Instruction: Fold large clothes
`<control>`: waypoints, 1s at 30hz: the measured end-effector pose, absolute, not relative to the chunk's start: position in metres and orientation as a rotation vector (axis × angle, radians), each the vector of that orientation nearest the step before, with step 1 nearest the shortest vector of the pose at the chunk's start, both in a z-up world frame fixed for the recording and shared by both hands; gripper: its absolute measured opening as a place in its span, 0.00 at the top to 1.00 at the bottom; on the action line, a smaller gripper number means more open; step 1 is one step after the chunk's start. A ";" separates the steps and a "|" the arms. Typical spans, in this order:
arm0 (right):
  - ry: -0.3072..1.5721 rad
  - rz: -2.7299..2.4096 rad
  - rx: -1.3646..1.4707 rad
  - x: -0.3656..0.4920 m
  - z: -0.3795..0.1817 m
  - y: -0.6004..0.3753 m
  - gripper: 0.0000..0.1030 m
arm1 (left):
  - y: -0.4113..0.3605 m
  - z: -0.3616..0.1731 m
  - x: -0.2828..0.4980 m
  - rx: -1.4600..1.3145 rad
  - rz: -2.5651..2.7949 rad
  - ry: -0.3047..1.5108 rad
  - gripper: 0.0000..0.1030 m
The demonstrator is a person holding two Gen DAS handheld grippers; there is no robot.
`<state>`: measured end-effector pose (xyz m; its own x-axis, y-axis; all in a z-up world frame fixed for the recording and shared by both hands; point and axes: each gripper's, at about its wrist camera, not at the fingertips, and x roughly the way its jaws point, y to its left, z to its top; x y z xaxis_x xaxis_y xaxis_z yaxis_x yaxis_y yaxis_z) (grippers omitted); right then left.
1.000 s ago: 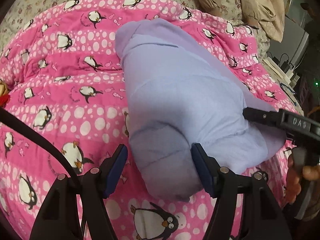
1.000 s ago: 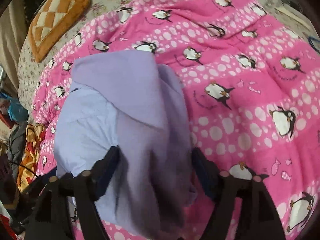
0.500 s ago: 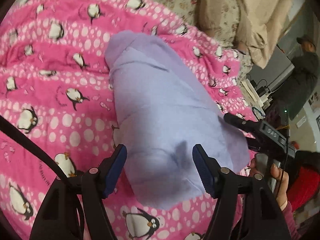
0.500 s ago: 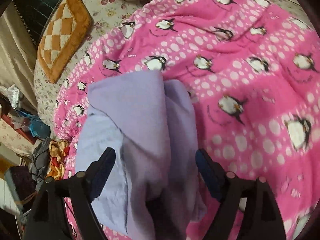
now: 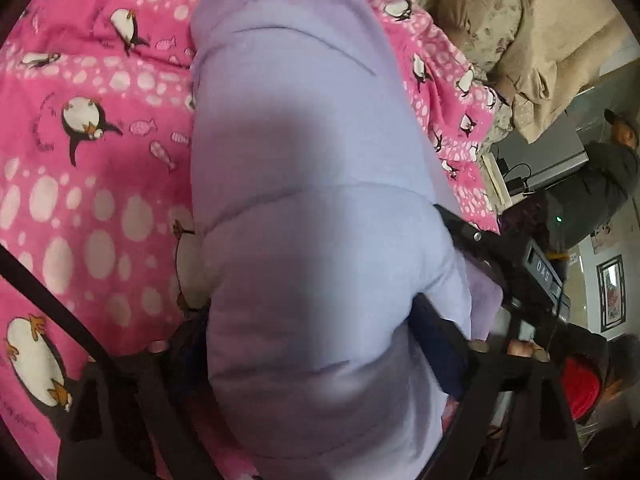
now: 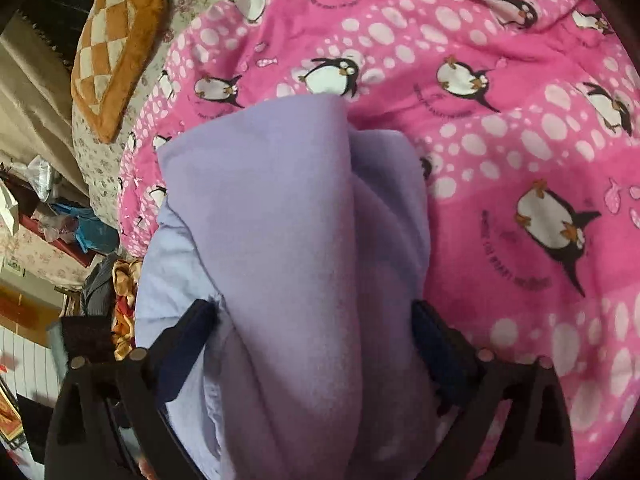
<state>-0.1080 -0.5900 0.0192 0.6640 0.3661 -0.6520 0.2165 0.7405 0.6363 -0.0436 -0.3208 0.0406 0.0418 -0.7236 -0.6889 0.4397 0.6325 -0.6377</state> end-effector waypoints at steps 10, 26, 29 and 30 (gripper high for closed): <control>0.796 0.153 0.698 -0.164 0.079 -0.530 0.38 | -0.244 0.117 -0.111 -0.187 -0.982 1.104 0.76; 0.813 0.084 0.592 -0.261 0.080 -0.457 0.19 | -0.165 0.102 -0.179 -0.013 -0.604 1.045 0.51; 0.736 0.106 0.486 -0.286 0.111 -0.442 0.33 | -0.169 0.109 -0.180 0.001 -0.578 1.011 0.51; 0.729 0.122 0.463 -0.290 0.116 -0.436 0.36 | -0.170 0.107 -0.180 -0.008 -0.574 1.014 0.51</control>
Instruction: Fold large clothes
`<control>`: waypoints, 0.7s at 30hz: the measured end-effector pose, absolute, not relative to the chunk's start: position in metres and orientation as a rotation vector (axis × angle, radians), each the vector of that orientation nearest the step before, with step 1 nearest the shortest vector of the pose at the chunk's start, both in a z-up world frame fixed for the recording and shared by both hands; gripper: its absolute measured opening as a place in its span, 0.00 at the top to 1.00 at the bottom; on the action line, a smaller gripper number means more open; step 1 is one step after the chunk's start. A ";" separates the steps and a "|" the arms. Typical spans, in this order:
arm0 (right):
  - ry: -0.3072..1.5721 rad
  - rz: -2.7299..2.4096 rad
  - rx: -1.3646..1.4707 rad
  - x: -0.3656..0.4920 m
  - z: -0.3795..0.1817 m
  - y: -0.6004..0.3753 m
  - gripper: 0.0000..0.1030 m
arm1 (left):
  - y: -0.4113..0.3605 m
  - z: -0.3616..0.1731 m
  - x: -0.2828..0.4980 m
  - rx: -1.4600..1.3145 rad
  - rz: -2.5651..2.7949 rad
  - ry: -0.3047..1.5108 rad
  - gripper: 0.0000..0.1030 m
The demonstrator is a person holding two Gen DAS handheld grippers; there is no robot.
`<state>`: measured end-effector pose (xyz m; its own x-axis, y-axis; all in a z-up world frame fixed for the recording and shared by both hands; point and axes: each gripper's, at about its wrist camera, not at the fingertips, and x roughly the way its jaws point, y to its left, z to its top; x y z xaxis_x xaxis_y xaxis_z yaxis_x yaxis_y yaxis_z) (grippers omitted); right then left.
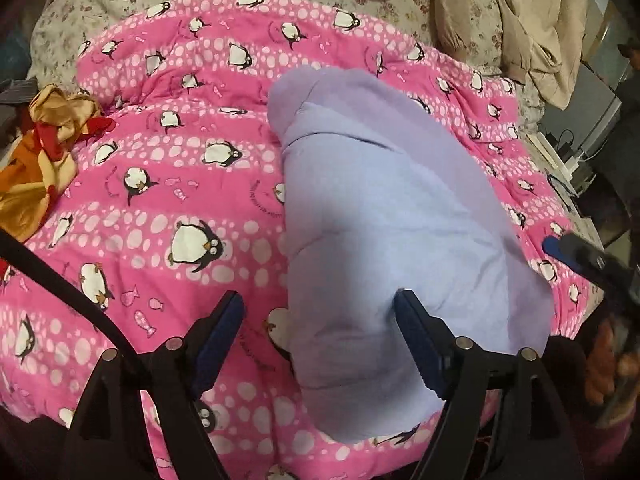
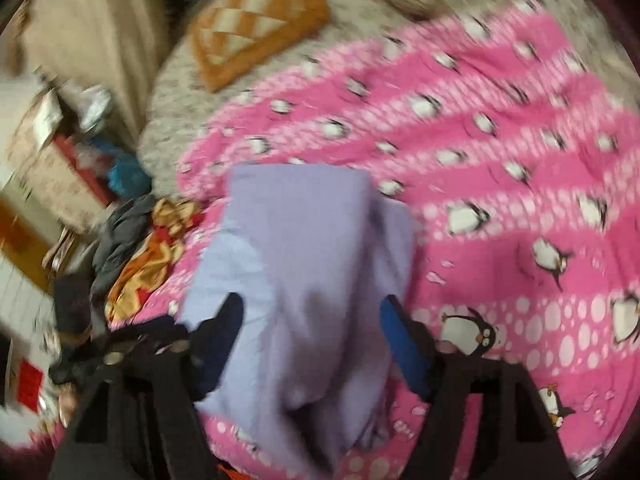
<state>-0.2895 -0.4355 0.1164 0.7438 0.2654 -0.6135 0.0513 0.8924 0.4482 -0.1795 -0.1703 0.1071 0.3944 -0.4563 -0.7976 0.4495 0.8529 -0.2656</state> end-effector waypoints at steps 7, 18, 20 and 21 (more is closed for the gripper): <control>0.799 0.137 0.268 -0.291 0.103 -0.390 0.49 | -0.191 0.095 -0.195 0.080 -0.527 0.970 0.51; 0.846 -0.013 0.188 -0.292 0.081 -0.391 0.57 | -0.203 0.095 -0.217 0.153 -0.457 0.883 0.51; 0.831 -0.026 0.178 -0.298 0.090 -0.385 0.54 | -0.202 0.098 -0.220 0.155 -0.453 0.871 0.52; 0.817 -0.032 0.180 -0.303 0.095 -0.382 0.50 | -0.201 0.100 -0.221 0.152 -0.449 0.863 0.52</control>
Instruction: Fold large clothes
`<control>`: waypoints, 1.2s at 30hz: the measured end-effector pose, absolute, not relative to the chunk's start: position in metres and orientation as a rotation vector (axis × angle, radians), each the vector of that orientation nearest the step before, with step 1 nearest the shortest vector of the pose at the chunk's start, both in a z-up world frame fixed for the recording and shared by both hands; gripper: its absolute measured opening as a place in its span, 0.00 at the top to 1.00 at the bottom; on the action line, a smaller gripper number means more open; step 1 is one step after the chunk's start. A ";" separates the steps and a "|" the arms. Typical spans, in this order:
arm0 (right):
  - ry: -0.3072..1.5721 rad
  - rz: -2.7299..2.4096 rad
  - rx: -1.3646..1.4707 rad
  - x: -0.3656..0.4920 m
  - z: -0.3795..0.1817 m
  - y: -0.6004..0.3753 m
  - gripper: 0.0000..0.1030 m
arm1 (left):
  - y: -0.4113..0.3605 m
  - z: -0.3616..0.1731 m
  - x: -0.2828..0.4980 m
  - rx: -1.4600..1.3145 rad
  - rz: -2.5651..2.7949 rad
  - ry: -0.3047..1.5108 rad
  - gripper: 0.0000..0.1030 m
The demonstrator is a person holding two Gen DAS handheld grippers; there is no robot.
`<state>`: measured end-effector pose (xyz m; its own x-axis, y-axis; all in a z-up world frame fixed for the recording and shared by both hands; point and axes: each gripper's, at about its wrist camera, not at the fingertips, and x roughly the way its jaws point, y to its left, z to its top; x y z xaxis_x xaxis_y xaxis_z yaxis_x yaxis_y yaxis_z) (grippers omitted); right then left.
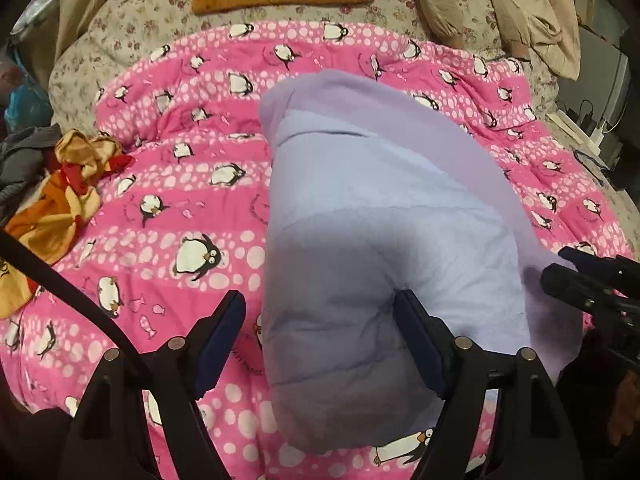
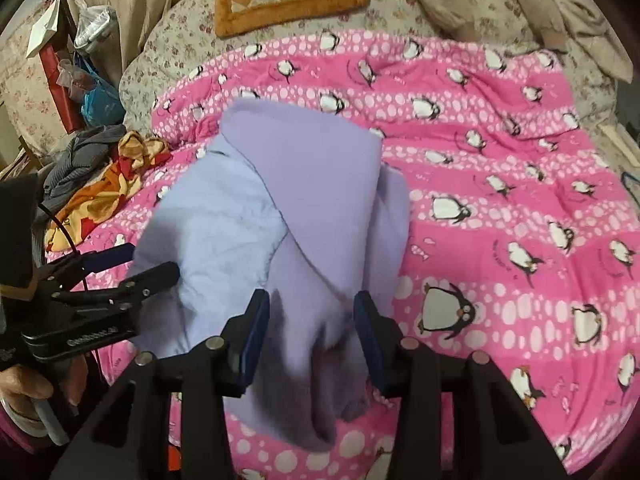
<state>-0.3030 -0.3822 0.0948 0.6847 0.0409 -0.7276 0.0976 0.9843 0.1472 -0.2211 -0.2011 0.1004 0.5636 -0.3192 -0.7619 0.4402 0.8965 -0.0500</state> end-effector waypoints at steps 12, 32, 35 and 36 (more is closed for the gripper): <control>0.795 -0.089 0.297 -0.312 0.104 -0.370 0.21 | -0.188 0.132 -0.236 0.153 -0.383 0.732 0.56; 0.737 -0.153 0.238 -0.306 0.107 -0.358 0.14 | -0.186 0.135 -0.238 0.139 -0.361 0.675 0.56; 0.741 -0.148 0.241 -0.305 0.106 -0.357 0.14 | -0.186 0.134 -0.237 0.139 -0.362 0.676 0.56; 0.742 -0.147 0.242 -0.304 0.105 -0.358 0.14 | -0.186 0.134 -0.237 0.138 -0.361 0.677 0.56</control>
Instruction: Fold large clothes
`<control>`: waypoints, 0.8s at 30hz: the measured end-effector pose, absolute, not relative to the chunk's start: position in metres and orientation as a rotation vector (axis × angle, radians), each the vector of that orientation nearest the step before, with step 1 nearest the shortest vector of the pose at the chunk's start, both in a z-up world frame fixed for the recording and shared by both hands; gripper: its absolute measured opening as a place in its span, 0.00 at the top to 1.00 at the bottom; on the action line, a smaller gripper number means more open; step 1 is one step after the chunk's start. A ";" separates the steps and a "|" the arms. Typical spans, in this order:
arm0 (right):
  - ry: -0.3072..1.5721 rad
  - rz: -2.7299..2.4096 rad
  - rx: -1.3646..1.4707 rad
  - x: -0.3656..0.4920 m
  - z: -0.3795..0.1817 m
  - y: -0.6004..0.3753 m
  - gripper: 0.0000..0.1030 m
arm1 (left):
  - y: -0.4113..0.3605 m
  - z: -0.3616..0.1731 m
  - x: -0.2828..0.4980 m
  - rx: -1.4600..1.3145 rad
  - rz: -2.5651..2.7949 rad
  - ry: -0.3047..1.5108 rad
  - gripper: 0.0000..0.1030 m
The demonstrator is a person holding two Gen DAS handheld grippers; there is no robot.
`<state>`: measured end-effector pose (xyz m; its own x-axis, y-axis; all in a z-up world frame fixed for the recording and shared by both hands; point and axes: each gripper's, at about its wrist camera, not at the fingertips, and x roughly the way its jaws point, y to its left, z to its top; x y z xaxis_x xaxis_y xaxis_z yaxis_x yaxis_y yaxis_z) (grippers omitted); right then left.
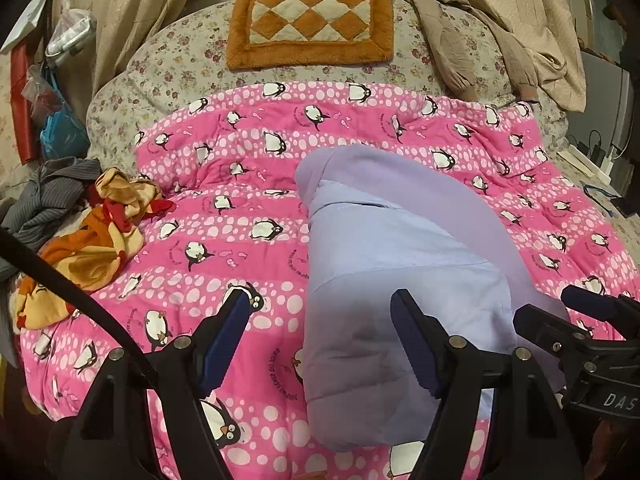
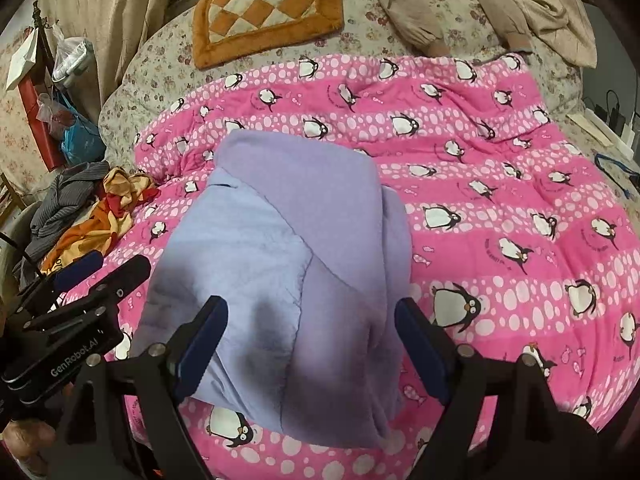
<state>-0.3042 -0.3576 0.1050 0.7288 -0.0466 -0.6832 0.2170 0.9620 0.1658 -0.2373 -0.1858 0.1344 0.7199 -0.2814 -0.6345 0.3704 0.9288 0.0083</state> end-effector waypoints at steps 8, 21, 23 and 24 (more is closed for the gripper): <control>0.744 -0.140 0.245 -0.302 0.102 -0.356 0.14 | -0.186 0.131 -0.236 0.135 -0.364 0.690 0.56; 0.762 -0.140 0.241 -0.297 0.098 -0.356 0.14 | -0.184 0.123 -0.231 0.128 -0.356 0.703 0.56; 0.764 -0.139 0.248 -0.296 0.097 -0.357 0.14 | -0.184 0.122 -0.230 0.127 -0.357 0.707 0.56; 0.764 -0.138 0.248 -0.296 0.097 -0.357 0.14 | -0.184 0.122 -0.230 0.127 -0.357 0.707 0.56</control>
<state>-0.2959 -0.3566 0.0972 0.7147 -0.0340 -0.6986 0.2133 0.9619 0.1713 -0.2296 -0.1837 0.1220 0.7027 -0.2773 -0.6552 0.3625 0.9320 -0.0057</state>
